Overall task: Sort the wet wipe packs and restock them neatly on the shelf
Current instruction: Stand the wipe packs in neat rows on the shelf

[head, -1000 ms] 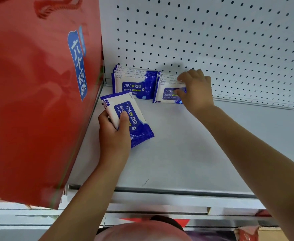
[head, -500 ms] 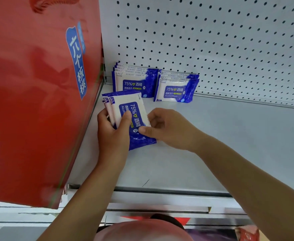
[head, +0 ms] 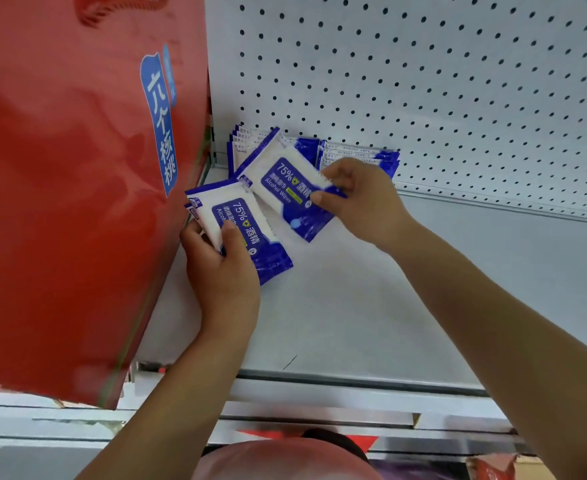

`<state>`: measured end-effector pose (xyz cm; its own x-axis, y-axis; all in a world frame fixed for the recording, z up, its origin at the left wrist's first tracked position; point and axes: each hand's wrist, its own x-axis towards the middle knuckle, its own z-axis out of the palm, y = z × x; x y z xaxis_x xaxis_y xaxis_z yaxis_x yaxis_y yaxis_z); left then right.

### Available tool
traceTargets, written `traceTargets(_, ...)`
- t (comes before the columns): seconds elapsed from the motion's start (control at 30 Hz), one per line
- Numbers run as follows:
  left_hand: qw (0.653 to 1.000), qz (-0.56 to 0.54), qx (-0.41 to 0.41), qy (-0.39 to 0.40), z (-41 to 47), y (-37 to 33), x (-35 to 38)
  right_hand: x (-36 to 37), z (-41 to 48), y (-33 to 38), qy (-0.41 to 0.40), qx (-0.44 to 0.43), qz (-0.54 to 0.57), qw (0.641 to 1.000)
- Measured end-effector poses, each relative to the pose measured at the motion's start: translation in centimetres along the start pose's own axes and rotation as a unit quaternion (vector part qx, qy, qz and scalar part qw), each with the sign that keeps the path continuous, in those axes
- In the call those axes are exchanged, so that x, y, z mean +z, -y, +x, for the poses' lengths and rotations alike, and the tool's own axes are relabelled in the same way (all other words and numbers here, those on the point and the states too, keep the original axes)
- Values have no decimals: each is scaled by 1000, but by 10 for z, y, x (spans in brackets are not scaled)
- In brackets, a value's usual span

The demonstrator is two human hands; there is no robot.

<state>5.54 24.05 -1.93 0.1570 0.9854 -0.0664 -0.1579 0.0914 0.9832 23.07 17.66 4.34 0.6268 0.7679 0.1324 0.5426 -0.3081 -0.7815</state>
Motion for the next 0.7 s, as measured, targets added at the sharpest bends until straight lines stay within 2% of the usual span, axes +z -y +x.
traceTargets(0.07,1000,9,9,-13,0,0,0,2,15,3,-39,-50,-72,995)
traceTargets(0.13,1000,10,11,-21,0,0,0,8,28,4,-33,-88,-148,985)
traceTargets(0.23,1000,11,7,-20,0,1,0,21,41,0,-10,-131,-278,952)
traceTargets(0.37,1000,16,8,-18,1,1,1,34,52,1,-40,-208,-355,911)
traceTargets(0.43,1000,20,6,-15,3,1,2,39,57,3,-64,-230,-375,896)
traceTargets(0.57,1000,18,-3,-7,2,1,1,44,63,1,-98,-224,-378,893)
traceTargets(0.7,1000,9,-12,-5,3,0,0,41,58,7,-115,-201,-339,912)
